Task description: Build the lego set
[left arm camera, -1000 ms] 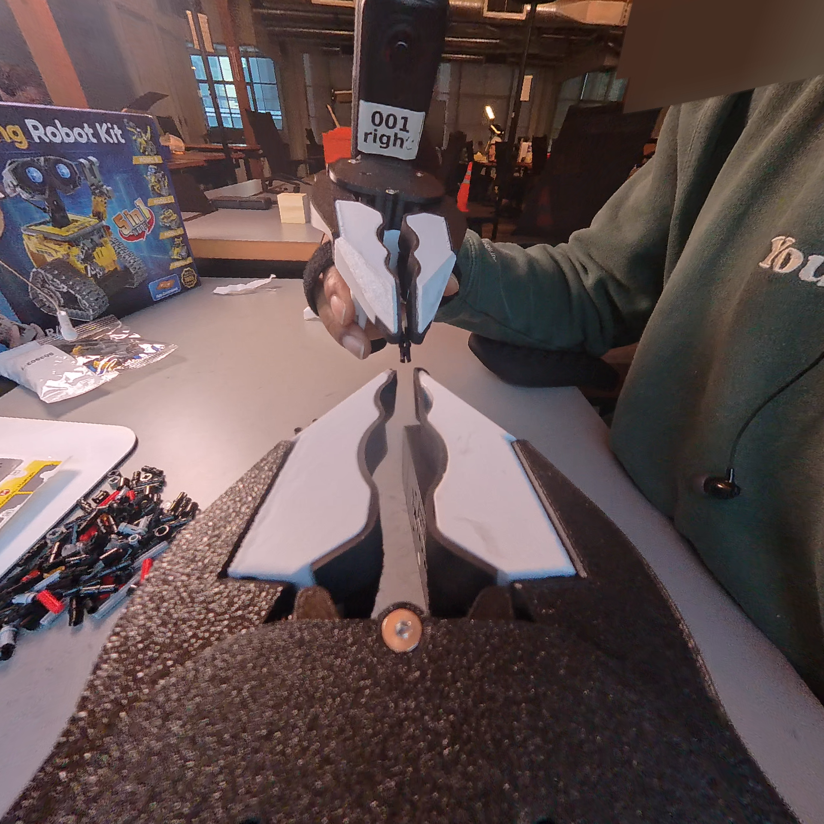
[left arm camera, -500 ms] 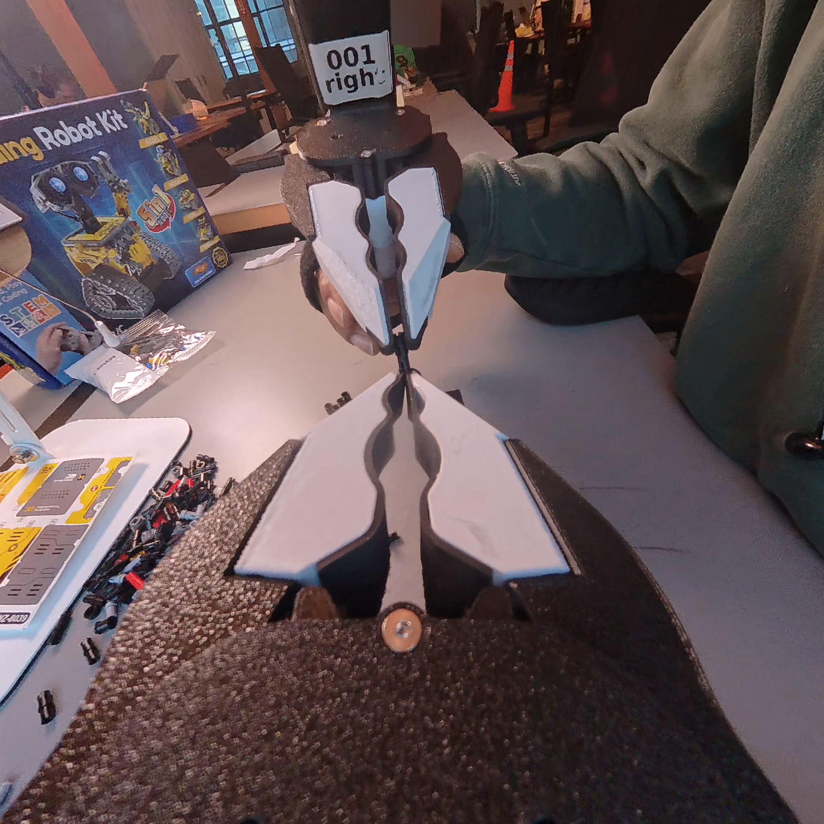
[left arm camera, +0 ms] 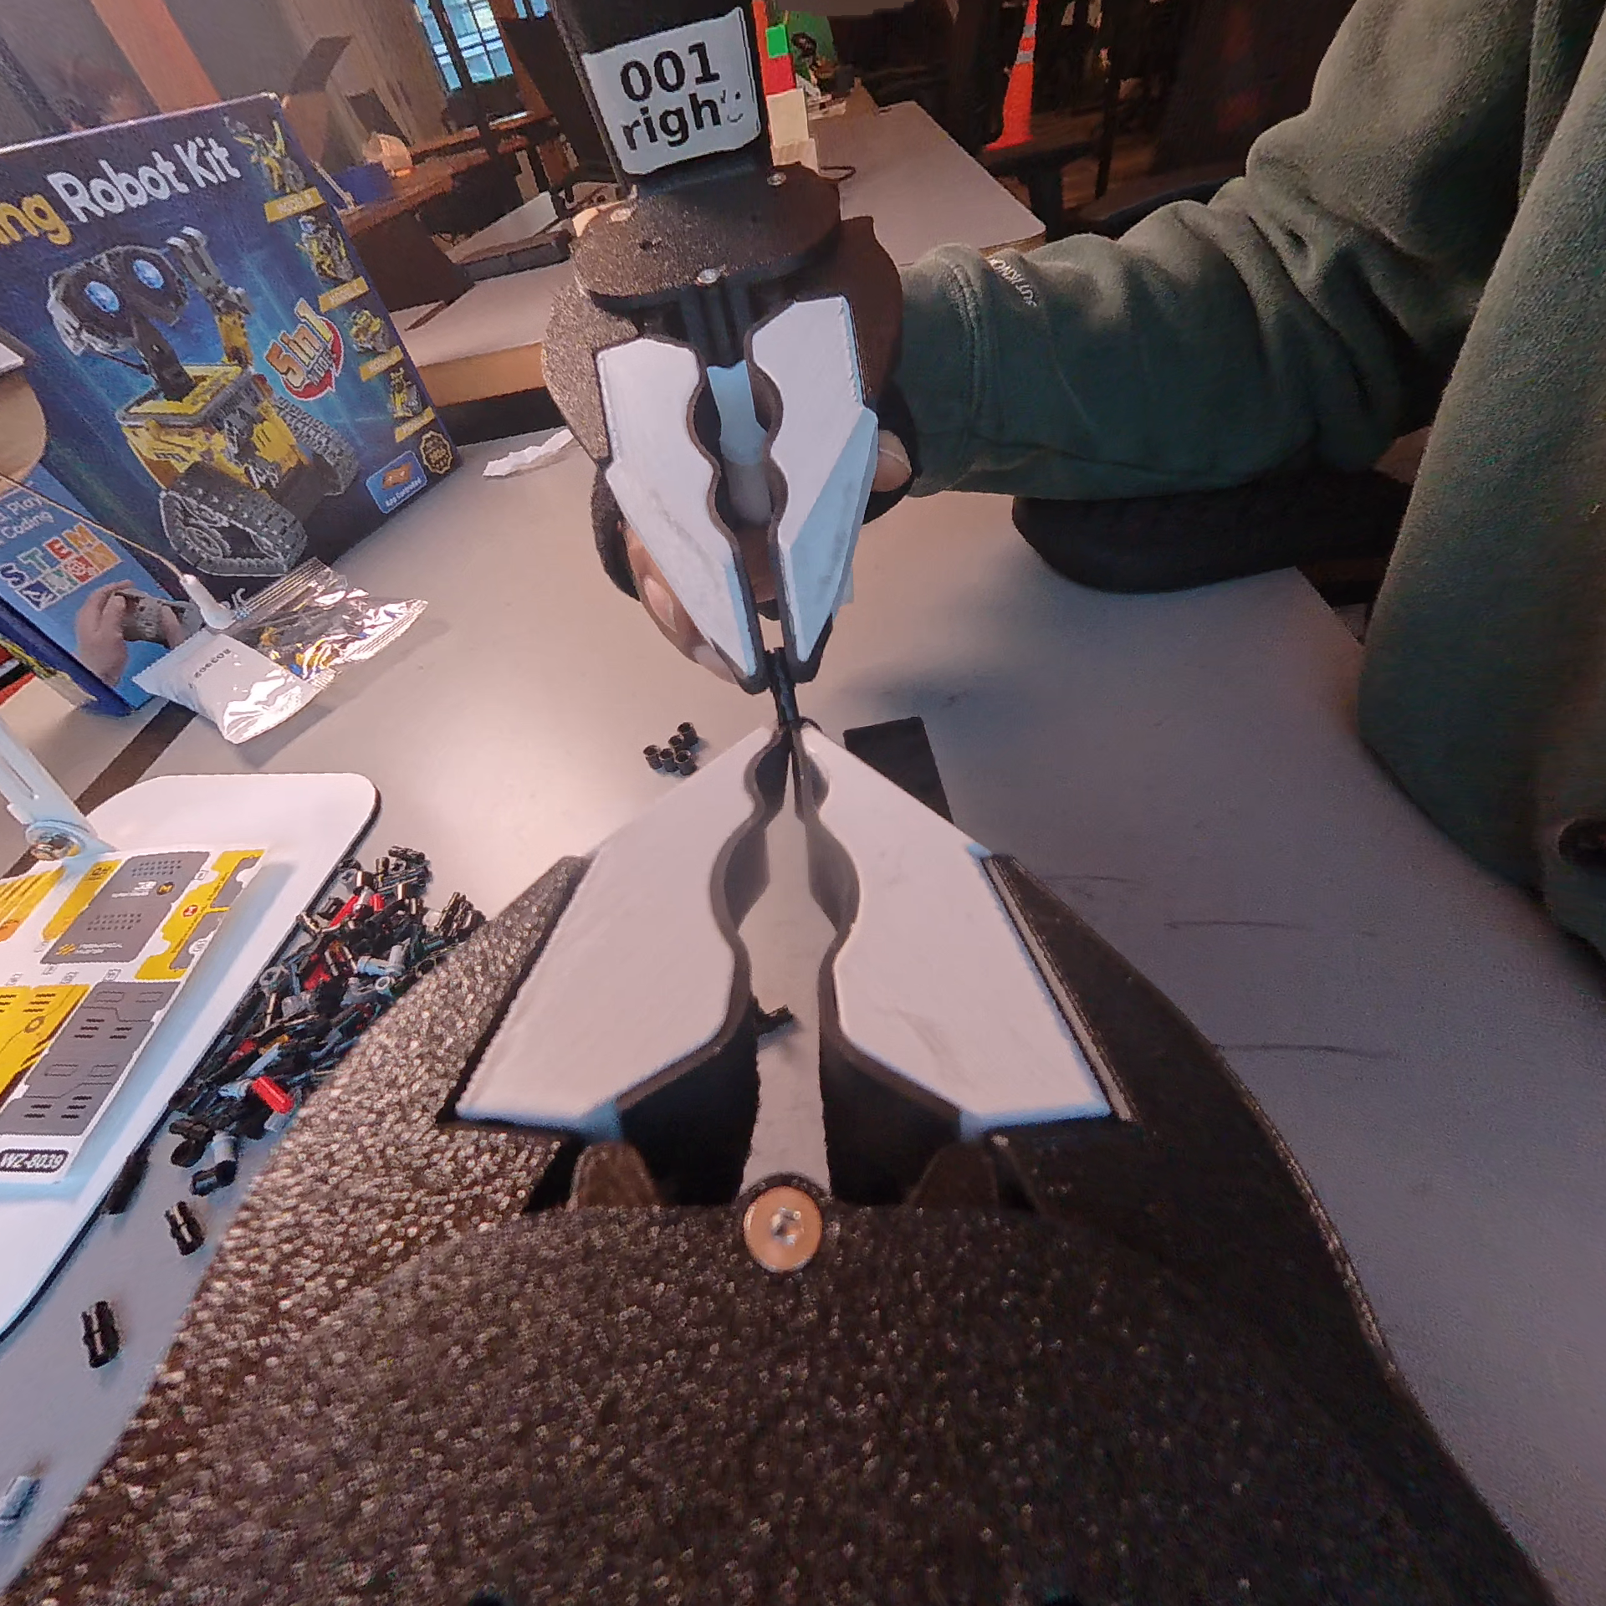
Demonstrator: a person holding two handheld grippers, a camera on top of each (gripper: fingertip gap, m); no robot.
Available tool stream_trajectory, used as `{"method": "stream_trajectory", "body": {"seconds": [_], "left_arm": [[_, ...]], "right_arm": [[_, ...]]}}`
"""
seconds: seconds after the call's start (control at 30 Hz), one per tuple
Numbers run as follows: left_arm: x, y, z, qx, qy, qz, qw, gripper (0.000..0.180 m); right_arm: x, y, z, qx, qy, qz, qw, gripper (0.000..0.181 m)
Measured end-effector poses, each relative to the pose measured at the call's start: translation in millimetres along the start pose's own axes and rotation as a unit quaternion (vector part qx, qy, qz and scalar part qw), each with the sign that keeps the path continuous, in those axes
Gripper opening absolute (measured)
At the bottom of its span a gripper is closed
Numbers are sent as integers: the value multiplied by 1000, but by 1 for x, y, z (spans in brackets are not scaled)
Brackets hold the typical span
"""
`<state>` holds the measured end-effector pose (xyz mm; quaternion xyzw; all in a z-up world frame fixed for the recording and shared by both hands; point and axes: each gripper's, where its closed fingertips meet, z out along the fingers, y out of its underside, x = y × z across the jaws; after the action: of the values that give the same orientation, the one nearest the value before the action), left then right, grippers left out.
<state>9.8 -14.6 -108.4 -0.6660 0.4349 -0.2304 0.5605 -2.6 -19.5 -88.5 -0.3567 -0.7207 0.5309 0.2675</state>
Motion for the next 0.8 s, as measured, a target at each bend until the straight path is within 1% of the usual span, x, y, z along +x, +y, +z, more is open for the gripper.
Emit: {"method": "stream_trajectory", "body": {"seconds": [0.23,0.47,0.6,0.67,0.77,0.8], "left_arm": [[-3,6,2,-5,-4,-7,1000,0],[-3,7,3,4,0,-15,1000,0],[-5,3,1,23,-1,-27,999,12],[-5,3,2,25,-1,-28,999,12],[-3,5,3,20,6,-26,999,4],[-2,5,3,19,8,-26,999,4]], "right_arm": [[2,2,-2,6,-3,10,1000,2],[2,4,-1,10,-8,16,1000,2],[5,5,-3,16,-6,21,1000,2],[5,6,-2,16,-8,24,1000,2],[5,8,0,14,-10,27,999,2],[5,9,0,14,-11,28,999,2]]}}
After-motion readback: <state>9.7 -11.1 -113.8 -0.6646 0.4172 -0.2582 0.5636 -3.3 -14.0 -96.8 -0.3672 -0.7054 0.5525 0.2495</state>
